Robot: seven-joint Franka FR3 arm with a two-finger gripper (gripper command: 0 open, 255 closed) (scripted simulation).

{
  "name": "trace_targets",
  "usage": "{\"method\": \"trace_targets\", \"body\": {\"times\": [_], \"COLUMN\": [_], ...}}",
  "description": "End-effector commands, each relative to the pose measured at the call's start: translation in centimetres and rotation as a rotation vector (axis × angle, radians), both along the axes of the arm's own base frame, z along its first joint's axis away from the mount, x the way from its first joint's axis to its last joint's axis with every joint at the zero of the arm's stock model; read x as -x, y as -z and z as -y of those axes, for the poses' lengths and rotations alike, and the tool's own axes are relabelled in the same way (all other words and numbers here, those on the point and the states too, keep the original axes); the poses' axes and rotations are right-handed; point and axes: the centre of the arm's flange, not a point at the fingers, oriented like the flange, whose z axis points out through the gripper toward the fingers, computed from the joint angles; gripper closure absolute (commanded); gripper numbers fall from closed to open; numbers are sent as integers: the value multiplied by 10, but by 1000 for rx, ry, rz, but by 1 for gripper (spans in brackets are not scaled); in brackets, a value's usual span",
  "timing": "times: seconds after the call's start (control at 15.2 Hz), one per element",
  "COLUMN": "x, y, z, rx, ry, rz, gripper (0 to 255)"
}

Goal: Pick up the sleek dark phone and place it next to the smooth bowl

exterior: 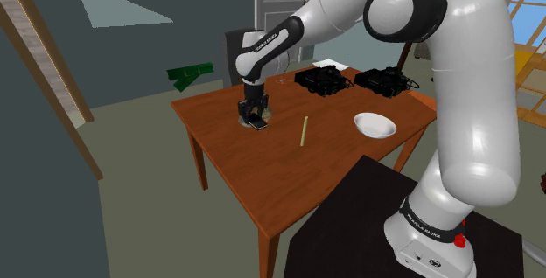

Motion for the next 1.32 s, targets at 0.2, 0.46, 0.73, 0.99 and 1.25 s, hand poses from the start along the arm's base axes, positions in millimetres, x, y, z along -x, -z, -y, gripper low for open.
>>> {"method": "trace_targets", "body": {"times": [0.2,0.46,0.73,0.99,1.25], "x": [15,29,42,55,69], "y": [-1,-1,-1,-1,-1], "z": [59,110,161,212,263], "rx": [0,0,0,0,0], "ry": [0,0,0,0,0], "rz": [0,0,0,0,0], "gripper": [255,255,255,255,255]}}
